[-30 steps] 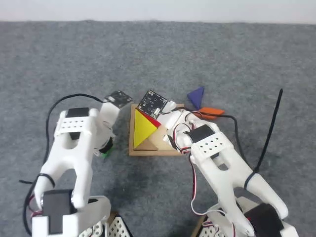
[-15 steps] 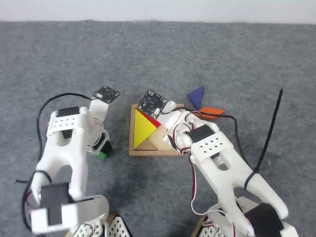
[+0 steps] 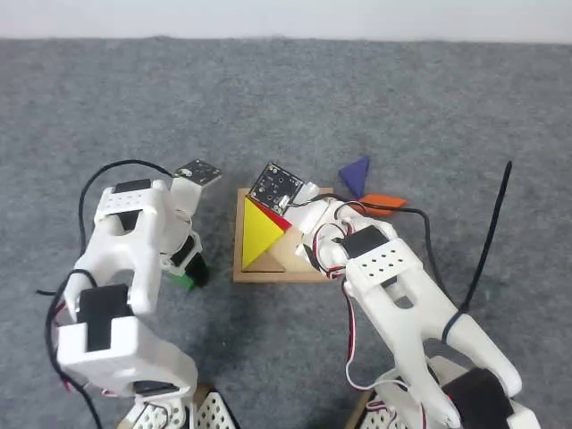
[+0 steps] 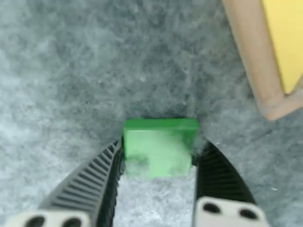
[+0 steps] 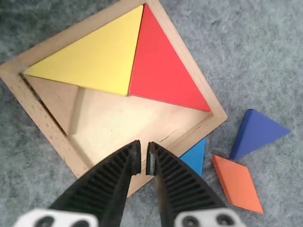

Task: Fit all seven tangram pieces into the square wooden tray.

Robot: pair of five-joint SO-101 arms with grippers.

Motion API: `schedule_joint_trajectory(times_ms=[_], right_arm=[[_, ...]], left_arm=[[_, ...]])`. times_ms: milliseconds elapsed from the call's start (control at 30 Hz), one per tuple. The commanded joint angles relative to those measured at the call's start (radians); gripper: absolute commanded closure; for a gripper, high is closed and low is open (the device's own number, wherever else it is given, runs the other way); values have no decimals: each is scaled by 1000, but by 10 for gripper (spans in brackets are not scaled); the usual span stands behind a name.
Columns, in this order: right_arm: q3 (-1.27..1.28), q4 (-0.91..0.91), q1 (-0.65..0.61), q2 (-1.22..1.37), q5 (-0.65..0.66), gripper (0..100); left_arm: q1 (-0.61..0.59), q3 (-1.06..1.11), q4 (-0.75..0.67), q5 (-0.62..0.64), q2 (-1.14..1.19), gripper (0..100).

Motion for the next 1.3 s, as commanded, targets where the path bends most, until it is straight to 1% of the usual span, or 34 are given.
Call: schedule_joint_trajectory(times_ms=[0,133,367,700,900,1033,1100,1200,1267], right_arm=[[-6,-19,15,-58,-3,957],[-6,-19,15,-58,-3,957],[-6,-19,15,-58,-3,957],[-6,-19,15,-59,-3,957],[-6,-19,15,-64,-3,957],[-11,-18,48,-65,-11,957],[-17,-18,88,-74,-29,957],[-18,-7,137,-131,-153,957],[-8,19,176,-183,-212,957]], left_arm=[[12,-22,8,6,3,915],[25,2,11,-17,-5,987],[29,4,14,5,-17,987],[29,67,15,23,-261,985],[31,76,52,23,-319,984],[81,33,101,28,-342,984],[127,7,118,58,-345,984],[221,-28,114,117,-338,984],[298,-47,114,166,-339,984]])
